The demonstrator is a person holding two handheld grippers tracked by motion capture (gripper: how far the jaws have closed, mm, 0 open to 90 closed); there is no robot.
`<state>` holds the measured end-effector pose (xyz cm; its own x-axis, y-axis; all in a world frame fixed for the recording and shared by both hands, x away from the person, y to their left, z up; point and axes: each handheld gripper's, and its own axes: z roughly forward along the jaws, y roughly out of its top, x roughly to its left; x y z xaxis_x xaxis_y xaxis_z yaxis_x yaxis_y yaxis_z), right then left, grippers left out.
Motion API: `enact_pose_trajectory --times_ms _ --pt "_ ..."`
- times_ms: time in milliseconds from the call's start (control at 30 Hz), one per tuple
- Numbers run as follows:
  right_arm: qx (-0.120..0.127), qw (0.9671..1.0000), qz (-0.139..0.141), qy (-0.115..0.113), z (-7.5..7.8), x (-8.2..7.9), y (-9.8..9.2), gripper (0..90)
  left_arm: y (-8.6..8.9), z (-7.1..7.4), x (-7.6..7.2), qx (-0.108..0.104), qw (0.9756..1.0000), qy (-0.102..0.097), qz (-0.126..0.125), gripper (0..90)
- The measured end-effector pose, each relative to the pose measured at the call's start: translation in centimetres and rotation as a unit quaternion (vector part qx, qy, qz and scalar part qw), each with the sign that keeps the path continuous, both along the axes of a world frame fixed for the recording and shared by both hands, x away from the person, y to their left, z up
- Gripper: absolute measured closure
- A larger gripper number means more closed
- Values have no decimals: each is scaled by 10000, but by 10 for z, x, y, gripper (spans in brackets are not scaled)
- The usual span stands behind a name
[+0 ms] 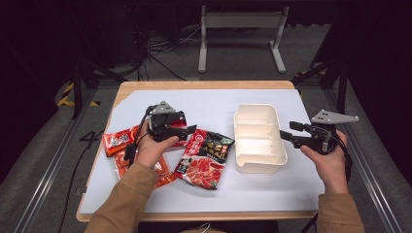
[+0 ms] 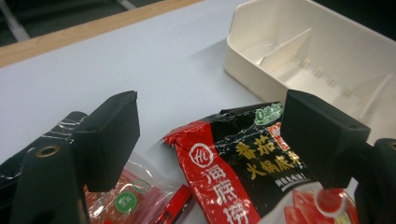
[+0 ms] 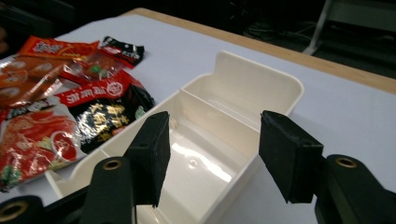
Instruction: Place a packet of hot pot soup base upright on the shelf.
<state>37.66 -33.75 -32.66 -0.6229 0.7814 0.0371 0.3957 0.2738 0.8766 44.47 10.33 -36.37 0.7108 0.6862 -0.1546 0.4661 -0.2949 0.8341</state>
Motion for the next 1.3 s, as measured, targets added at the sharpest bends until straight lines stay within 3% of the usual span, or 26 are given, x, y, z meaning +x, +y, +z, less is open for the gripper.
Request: enact_pose_trajectory --times_ms 67,200,300,467,567,800,933,1033,1200,1300 --pt "71 9999 70 -49 3 -1 1 432 -6 -6 4 8 10000 82 11 207" --pt "106 9998 112 -106 5 -2 3 432 -17 -19 9 339 9993 140 9 239" --pt "127 9998 109 -77 4 -1 3 431 -24 -28 12 574 9979 303 -48 242" --pt "92 9999 112 -27 1 0 4 429 -30 -39 15 726 9963 466 -64 275" --pt "53 9999 116 -9 -1 0 6 425 -29 -45 19 741 9953 621 49 283" --pt "26 9999 138 79 -7 2 9 416 -29 -56 26 765 9923 971 43 311" --pt "28 9999 124 113 -9 3 9 416 -28 -60 29 604 9916 1141 2 294" --pt "16 9998 142 142 -10 5 10 414 -29 -64 31 613 9898 1280 -82 302" --pt "5 9997 157 176 -12 6 10 413 -33 -70 31 749 9883 1318 -173 440" --pt "16 9997 159 195 -12 6 11 415 -35 -72 30 878 9883 1233 -166 525"
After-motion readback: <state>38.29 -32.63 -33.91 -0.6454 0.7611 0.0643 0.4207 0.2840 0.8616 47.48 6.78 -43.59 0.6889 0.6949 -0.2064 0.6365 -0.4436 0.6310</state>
